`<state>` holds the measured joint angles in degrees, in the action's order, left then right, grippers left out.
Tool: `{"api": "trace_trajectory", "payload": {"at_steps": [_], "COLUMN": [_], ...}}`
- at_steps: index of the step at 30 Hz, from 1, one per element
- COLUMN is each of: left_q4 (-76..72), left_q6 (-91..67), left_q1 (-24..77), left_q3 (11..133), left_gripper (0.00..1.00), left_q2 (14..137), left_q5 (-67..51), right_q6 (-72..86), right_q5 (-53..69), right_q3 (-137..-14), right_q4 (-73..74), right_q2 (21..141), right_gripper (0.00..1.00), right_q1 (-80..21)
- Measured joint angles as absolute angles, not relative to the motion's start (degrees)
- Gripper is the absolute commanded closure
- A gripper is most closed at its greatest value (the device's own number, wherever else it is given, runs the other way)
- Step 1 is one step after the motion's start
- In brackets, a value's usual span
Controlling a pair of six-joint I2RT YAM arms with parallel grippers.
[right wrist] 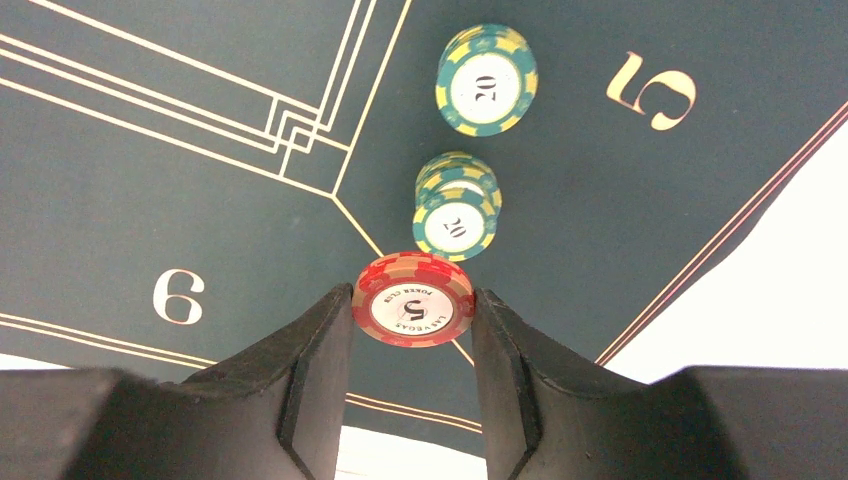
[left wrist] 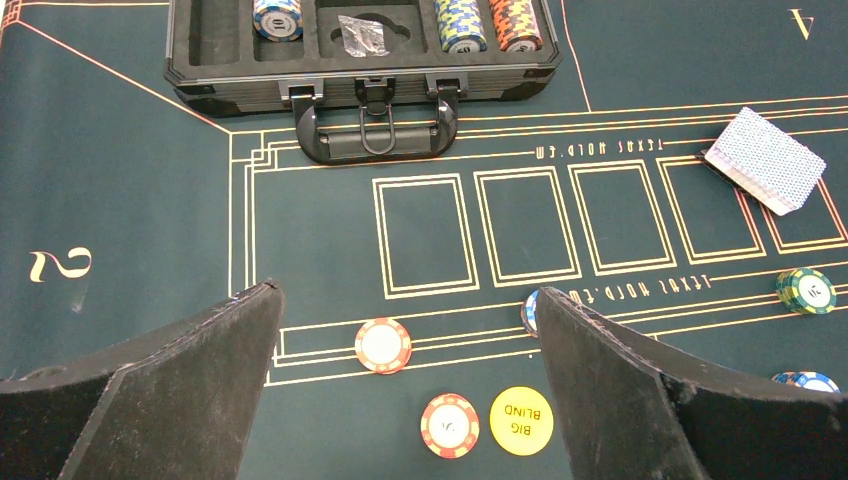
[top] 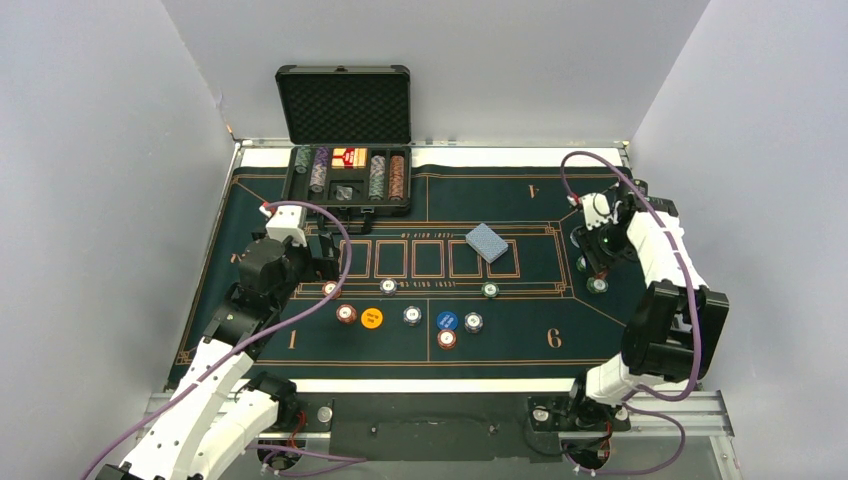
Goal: Distribute texas hold em gaming equipment
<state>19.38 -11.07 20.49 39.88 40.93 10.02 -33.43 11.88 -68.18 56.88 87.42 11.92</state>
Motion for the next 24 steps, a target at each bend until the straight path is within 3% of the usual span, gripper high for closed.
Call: {"api": "trace_trajectory", "payload": {"at_steps": [16,24], "left_q4": [19.3,19.2], "left_q6": [-10.8,-10.8], "left_q1": [20.5,20.5], "left_q3": [39.9,39.9], "left_gripper": [0.03,0.03], "left_q2": [40.7,40.8], "left_q5": [10.0,10.0], "right_q6": [-28.5,-26.3], "right_q5": [7.0,5.2], "right_q3": [-80.9,-83.1], "right_q4": [51.8,50.2], "right_q2": [104.8,111.7], "right_gripper": [0.95,0.87], "right_q1": [16.5,16.5]}}
